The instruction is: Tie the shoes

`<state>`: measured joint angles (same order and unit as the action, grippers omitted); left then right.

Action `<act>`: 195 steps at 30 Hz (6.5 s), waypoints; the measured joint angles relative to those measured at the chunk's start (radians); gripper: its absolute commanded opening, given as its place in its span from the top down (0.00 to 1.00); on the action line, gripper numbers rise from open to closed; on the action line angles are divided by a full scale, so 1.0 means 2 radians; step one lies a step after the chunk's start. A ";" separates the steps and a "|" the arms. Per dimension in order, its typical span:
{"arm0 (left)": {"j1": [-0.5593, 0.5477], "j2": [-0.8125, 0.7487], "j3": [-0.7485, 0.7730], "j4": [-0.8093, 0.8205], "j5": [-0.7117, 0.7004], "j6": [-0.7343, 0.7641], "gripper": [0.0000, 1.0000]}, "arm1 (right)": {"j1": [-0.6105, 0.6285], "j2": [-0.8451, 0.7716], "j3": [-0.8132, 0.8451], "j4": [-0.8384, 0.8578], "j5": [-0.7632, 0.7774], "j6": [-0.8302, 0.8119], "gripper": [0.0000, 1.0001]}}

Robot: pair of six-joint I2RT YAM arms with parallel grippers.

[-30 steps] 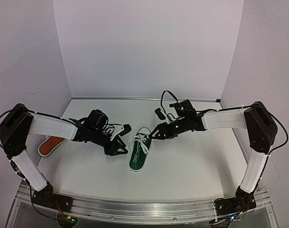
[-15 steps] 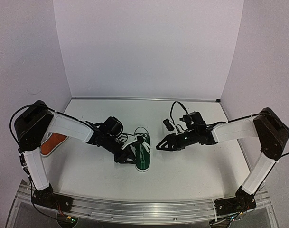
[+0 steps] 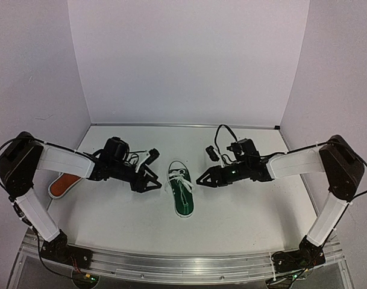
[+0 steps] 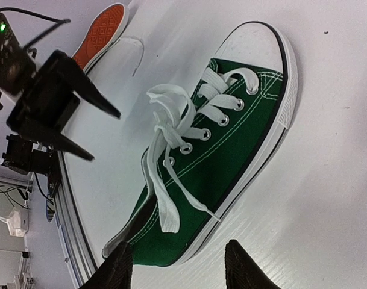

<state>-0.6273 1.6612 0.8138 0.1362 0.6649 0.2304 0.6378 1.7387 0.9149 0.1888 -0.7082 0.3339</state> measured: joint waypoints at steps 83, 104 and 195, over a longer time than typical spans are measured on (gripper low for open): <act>-0.065 0.106 0.163 -0.051 -0.232 0.317 0.62 | 0.041 0.105 0.125 -0.111 0.023 -0.058 1.00; -0.067 0.129 0.189 -0.081 -0.233 0.351 0.81 | 0.041 0.112 0.126 -0.111 0.023 -0.058 1.00; -0.030 0.109 0.162 -0.076 -0.228 0.298 0.79 | 0.017 0.034 0.025 -0.084 0.039 -0.008 0.51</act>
<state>-0.6865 1.8786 1.1370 -0.0166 0.2089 0.8264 0.6727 1.8068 0.9654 0.0213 -0.6304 0.3169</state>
